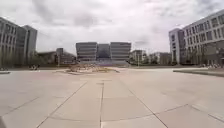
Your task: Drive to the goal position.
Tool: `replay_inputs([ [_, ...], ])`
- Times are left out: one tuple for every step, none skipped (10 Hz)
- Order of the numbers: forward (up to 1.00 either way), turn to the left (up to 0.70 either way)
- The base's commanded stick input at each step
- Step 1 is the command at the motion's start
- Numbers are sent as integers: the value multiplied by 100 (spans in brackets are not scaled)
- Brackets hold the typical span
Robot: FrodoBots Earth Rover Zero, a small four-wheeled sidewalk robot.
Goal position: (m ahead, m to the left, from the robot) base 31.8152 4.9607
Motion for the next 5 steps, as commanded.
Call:
replay_inputs([
  [100, 0],
  [100, 0],
  [100, 0],
  [100, 0],
  [100, 0],
])
